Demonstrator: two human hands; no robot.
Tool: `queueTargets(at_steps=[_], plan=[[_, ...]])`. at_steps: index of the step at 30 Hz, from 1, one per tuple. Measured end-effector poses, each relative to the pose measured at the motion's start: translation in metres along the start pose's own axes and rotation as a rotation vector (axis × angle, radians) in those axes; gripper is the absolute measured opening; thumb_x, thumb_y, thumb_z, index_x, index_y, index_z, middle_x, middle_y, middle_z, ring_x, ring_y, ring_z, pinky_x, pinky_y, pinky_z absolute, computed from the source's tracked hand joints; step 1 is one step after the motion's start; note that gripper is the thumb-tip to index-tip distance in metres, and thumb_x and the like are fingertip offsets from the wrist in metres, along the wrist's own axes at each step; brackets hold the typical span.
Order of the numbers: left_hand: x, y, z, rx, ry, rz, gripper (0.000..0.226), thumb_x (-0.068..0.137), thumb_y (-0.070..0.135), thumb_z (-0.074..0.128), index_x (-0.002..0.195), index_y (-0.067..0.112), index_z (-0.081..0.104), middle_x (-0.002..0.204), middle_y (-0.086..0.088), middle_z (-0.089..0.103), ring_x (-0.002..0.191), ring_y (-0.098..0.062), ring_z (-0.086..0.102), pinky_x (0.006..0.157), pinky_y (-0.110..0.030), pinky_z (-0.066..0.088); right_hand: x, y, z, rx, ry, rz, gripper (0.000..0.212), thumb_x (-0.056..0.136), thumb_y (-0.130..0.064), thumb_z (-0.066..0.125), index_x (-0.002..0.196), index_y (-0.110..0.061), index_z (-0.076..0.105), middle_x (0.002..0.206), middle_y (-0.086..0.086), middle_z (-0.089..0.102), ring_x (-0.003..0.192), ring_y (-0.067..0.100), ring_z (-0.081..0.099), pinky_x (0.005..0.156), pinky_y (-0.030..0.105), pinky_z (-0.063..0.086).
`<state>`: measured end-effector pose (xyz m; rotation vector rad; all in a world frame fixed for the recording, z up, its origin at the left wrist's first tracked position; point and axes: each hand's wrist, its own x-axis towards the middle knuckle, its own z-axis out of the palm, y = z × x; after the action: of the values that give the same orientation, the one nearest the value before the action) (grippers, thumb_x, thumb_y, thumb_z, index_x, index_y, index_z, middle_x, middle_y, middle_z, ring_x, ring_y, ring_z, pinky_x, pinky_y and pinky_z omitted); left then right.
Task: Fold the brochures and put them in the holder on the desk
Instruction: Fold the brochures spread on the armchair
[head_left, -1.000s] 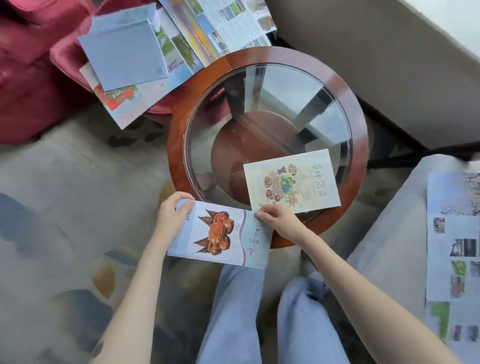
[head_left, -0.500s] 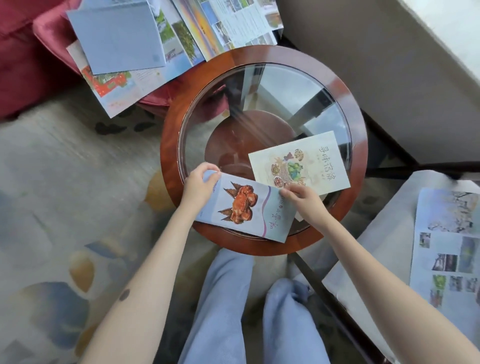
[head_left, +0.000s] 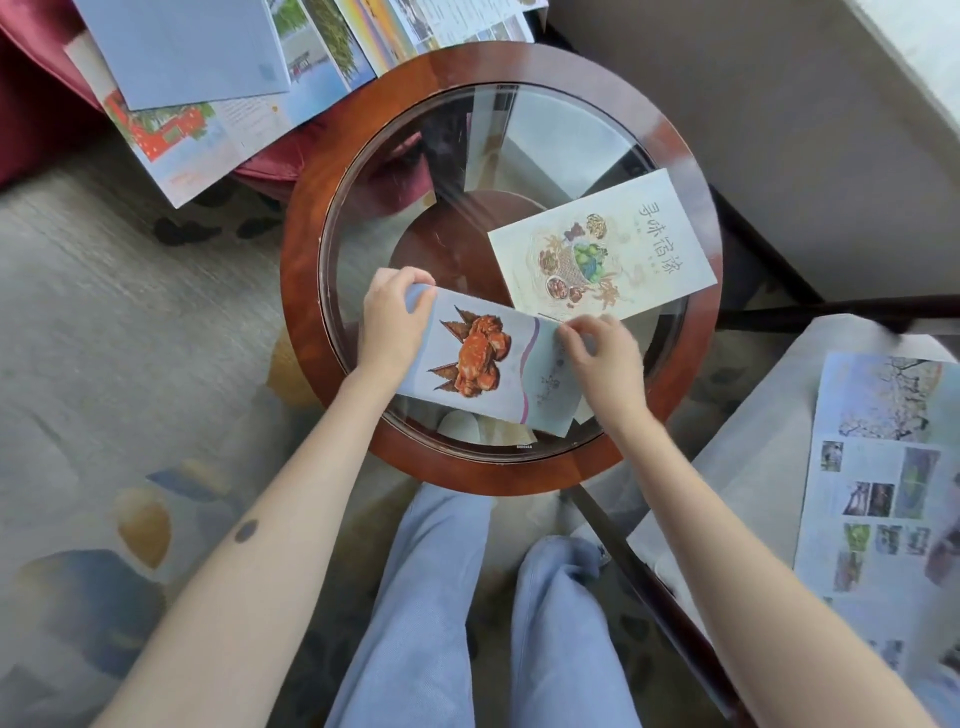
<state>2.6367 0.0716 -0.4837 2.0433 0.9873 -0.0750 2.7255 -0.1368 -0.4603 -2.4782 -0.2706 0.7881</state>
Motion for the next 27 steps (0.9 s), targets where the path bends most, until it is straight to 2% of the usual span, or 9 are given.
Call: queueTargets(at_steps=[4,7,9,12,14,16,20,24,27], plan=[[-0.025,-0.001,0.012,0.23,0.004,0.104,0.027,0.091,0.007,0.046,0.115,0.011,0.059,0.123,-0.011,0.049,0.119,-0.025,0.043,0.097,-0.033,0.038,-0.043,0.01,0.03,-0.044,0.016,0.059,0.024,0.094,-0.027,0.047,0.099,-0.013,0.066,0.096,0.005,0.063,0.093,0.023,0.051,0.074,0.034,0.04],[-0.052,0.001,0.03,0.446,0.045,0.186,0.04,0.09,0.002,0.044,0.129,0.011,0.05,0.143,-0.018,0.038,0.137,-0.033,0.03,0.112,-0.046,0.025,-0.055,0.014,0.044,-0.083,0.086,0.091,0.023,0.095,-0.025,0.048,0.103,-0.014,0.065,0.101,0.004,0.065,0.095,0.023,0.051,0.082,0.036,0.043],[-0.07,0.001,0.044,0.543,0.052,0.286,0.047,0.088,0.001,0.045,0.134,0.01,0.045,0.147,-0.022,0.033,0.14,-0.037,0.025,0.114,-0.053,0.016,-0.053,0.017,0.048,-0.127,0.118,0.081,0.023,0.095,-0.025,0.048,0.106,-0.014,0.065,0.104,0.003,0.065,0.097,0.022,0.051,0.086,0.036,0.04],[-0.089,-0.004,0.061,0.693,0.039,0.389,0.051,0.087,0.011,0.04,0.139,0.011,0.042,0.148,-0.023,0.033,0.138,-0.038,0.028,0.11,-0.06,0.017,-0.043,0.02,0.048,-0.159,0.163,0.028,0.023,0.095,-0.024,0.048,0.106,-0.013,0.064,0.105,0.004,0.065,0.098,0.024,0.051,0.084,0.035,0.036],[-0.093,-0.006,0.066,0.743,0.044,0.385,0.051,0.089,0.017,0.033,0.14,0.012,0.041,0.148,-0.022,0.033,0.138,-0.038,0.029,0.109,-0.061,0.018,-0.037,0.022,0.047,-0.179,0.193,-0.033,0.022,0.095,-0.022,0.048,0.105,-0.012,0.065,0.103,0.006,0.065,0.096,0.027,0.052,0.08,0.035,0.035],[-0.09,-0.01,0.068,0.758,0.074,0.376,0.051,0.09,0.019,0.036,0.141,0.014,0.038,0.15,-0.02,0.03,0.14,-0.036,0.026,0.11,-0.059,0.014,-0.034,0.025,0.048,-0.204,0.212,-0.086,0.021,0.095,-0.02,0.048,0.104,-0.011,0.064,0.1,0.007,0.065,0.094,0.029,0.053,0.079,0.035,0.035],[-0.073,-0.022,0.059,0.688,0.207,0.222,0.049,0.094,0.019,0.038,0.143,0.018,0.032,0.153,-0.018,0.025,0.142,-0.035,0.02,0.112,-0.055,0.005,-0.034,0.031,0.049,-0.216,0.218,-0.114,0.02,0.095,-0.015,0.046,0.105,-0.009,0.063,0.099,0.008,0.065,0.093,0.029,0.052,0.078,0.036,0.033],[-0.074,-0.025,0.073,0.656,0.097,0.377,0.049,0.098,0.028,0.031,0.145,0.015,0.028,0.154,-0.017,0.024,0.143,-0.033,0.019,0.114,-0.052,0.006,-0.034,0.033,0.051,-0.245,0.197,-0.128,0.021,0.096,-0.015,0.043,0.107,-0.009,0.061,0.101,0.008,0.063,0.094,0.029,0.05,0.08,0.034,0.031],[-0.078,-0.032,0.084,0.671,0.065,0.272,0.055,0.099,0.039,0.023,0.149,0.018,0.015,0.156,-0.016,0.016,0.145,-0.032,0.014,0.114,-0.054,0.005,-0.033,0.033,0.05,-0.249,0.197,-0.127,0.021,0.096,-0.016,0.043,0.106,-0.009,0.061,0.101,0.008,0.062,0.095,0.028,0.05,0.082,0.035,0.032]])
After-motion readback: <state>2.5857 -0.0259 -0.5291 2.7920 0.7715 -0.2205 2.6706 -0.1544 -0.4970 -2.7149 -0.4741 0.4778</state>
